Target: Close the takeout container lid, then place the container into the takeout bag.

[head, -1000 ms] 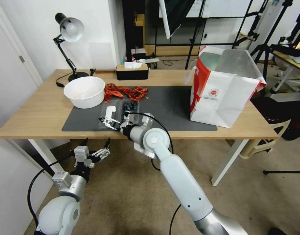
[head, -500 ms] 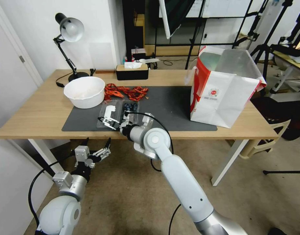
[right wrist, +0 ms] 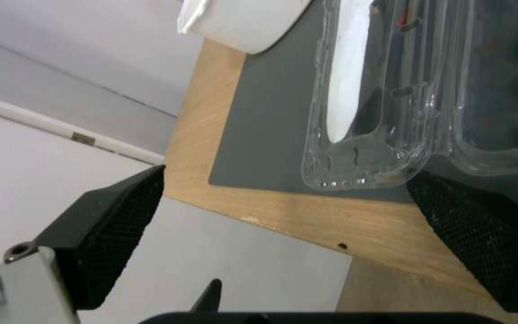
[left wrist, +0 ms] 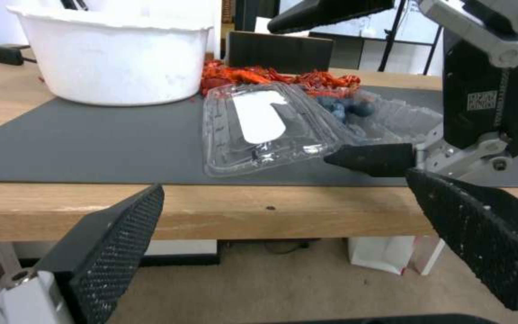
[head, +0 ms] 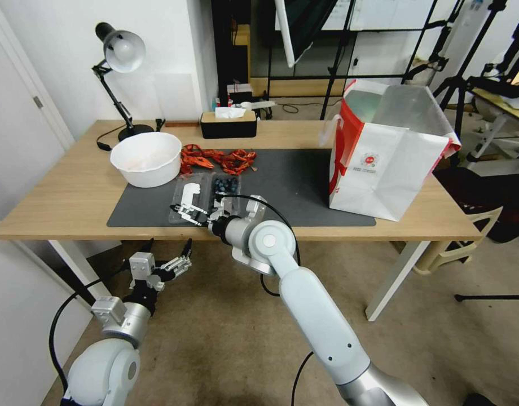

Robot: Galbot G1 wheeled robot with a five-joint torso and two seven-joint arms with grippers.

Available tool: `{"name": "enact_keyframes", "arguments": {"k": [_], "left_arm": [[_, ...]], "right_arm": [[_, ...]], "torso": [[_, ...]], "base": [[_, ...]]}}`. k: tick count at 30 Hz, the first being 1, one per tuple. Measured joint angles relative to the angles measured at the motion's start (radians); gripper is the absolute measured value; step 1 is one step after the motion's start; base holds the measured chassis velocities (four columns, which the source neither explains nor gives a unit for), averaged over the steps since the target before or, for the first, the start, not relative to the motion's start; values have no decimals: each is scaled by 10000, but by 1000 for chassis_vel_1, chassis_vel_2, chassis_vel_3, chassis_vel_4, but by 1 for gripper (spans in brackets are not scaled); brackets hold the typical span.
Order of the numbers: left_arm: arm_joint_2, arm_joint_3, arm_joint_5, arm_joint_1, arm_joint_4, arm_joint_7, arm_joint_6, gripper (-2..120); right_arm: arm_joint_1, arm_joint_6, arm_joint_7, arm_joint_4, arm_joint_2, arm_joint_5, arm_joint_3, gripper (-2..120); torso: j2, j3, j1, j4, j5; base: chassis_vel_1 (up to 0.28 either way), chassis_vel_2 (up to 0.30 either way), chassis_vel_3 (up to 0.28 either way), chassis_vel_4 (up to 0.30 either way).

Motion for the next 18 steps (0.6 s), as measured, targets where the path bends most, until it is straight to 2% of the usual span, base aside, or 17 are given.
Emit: {"name": "enact_keyframes", "arguments": {"k": [18], "left_arm": [[12, -53, -2, -3, 18, 9, -14, 100]], "right_arm": [[-369, -168, 386, 623, 0, 288, 5, 100]], "torso": [[0, 0, 0, 0, 0]], "base": [[0, 0, 0, 0]]}}
